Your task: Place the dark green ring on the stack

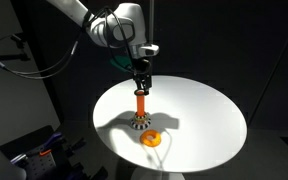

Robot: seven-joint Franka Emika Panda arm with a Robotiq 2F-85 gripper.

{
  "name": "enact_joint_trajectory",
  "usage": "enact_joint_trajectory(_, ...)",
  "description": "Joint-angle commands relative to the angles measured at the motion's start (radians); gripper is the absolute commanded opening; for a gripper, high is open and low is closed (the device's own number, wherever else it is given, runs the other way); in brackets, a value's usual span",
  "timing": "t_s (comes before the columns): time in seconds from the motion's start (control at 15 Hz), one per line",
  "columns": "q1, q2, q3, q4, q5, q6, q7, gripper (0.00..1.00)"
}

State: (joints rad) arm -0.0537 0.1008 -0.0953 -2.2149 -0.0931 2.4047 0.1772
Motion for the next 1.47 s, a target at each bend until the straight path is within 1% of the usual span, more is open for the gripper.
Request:
enact_joint_trajectory(0.0,-0.006,0.027,0.002,0.026,0.016,0.017,0.002,0.44)
enact_joint_trajectory(0.33,-0.006,0.04,0.003,0.017,0.028,0.032,-0.009,0.44)
enact_joint_trajectory(0.6,-0.007,0.048,0.004,0.016,0.04,0.021,-0.016,0.44)
enact_joint_trajectory(0.67,-0.006,0.049,0.004,0.015,0.042,0.021,-0.017,0.85)
enact_joint_trajectory(0.73,-0.006,0.051,0.004,0.016,0.043,0.018,-0.017,0.94)
enact_joint_trajectory(0.8,-0.006,0.052,0.004,0.016,0.045,0.015,-0.018,0.99)
enact_joint_trajectory(1.07,-0.005,0.046,0.009,0.014,0.053,-0.013,-0.03,1.0)
enact_joint_trajectory(1.4,0.001,0.014,0.027,0.007,0.076,-0.112,-0.062,1.0)
